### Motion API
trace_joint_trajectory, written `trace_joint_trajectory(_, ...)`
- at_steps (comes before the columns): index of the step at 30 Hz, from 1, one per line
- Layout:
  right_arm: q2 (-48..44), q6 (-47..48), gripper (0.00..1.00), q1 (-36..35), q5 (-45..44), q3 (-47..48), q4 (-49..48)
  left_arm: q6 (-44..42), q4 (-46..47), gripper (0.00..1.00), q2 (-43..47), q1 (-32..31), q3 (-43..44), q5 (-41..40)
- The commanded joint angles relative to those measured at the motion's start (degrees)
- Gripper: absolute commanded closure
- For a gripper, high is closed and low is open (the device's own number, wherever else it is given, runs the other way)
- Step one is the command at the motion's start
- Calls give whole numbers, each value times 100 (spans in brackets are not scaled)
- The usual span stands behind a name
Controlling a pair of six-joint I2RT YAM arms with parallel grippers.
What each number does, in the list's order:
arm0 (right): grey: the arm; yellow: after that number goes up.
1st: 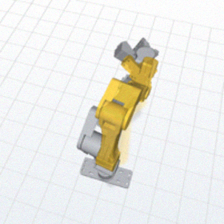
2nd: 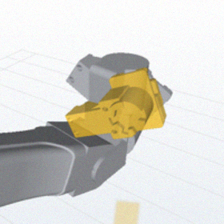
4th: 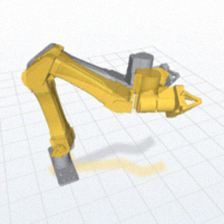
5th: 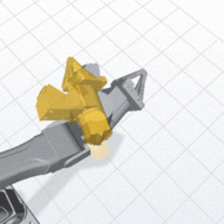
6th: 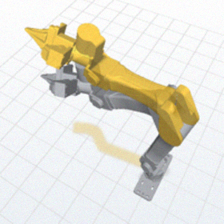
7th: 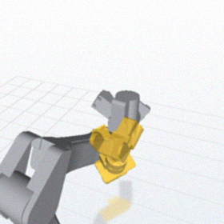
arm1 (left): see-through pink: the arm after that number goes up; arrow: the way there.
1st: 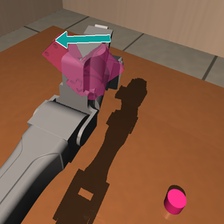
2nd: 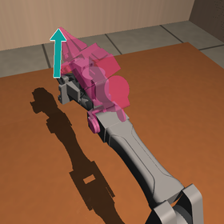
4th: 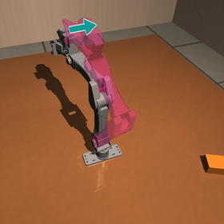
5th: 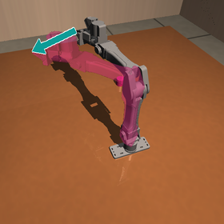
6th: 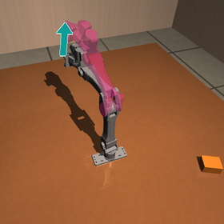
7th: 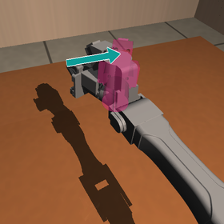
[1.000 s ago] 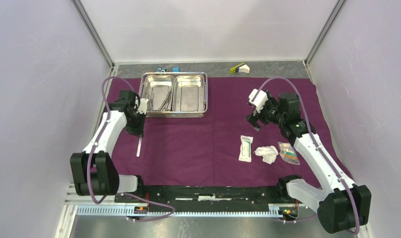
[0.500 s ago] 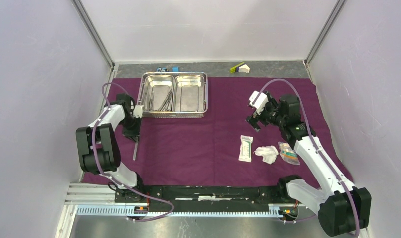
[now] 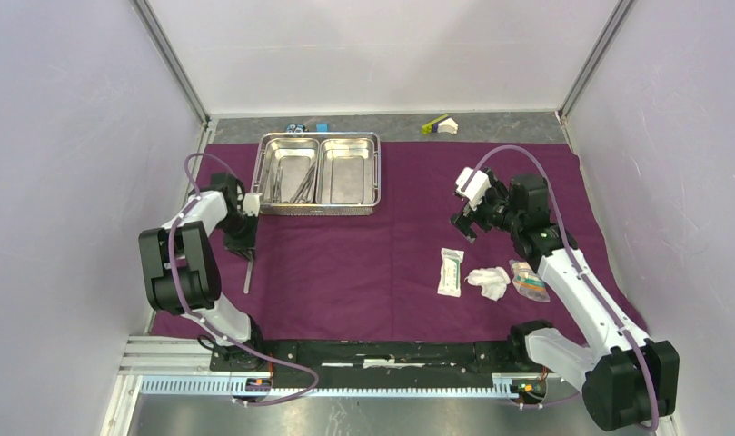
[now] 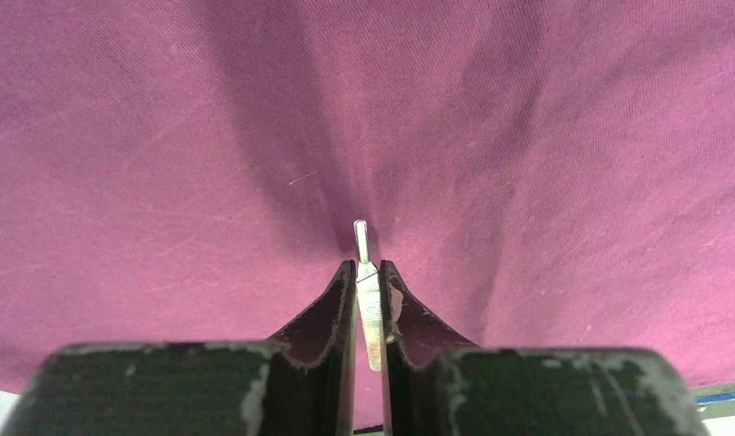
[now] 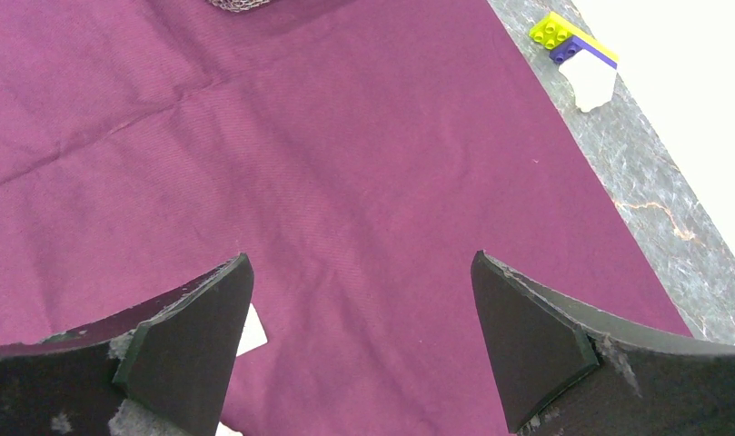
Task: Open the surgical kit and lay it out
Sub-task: Place the medical item in the surgical kit.
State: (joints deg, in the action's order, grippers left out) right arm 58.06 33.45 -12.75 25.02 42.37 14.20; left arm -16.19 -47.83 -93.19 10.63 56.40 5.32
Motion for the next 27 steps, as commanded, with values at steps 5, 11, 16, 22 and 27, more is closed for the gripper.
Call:
trace_joint_trajectory(5, -48, 58, 3, -19, 55, -35, -189, -153, 81, 98, -139, 9, 176, 242)
trace_joint_trajectory(11, -44, 83, 3, -23, 118, -27, -145, -78, 119, 98, -101, 9, 152, 224)
trace_joint_trajectory(16, -29, 98, 3, -25, 163, -17, -109, -45, 133, 98, -123, 4, 183, 241)
trace_joint_trajectory(22, -10, 124, 3, -25, 192, -9, -79, -3, 133, 98, -108, -66, 235, 302)
trace_joint_trajectory(27, -19, 129, 3, -25, 188, -7, -74, 174, 133, 98, 13, -310, 368, 411)
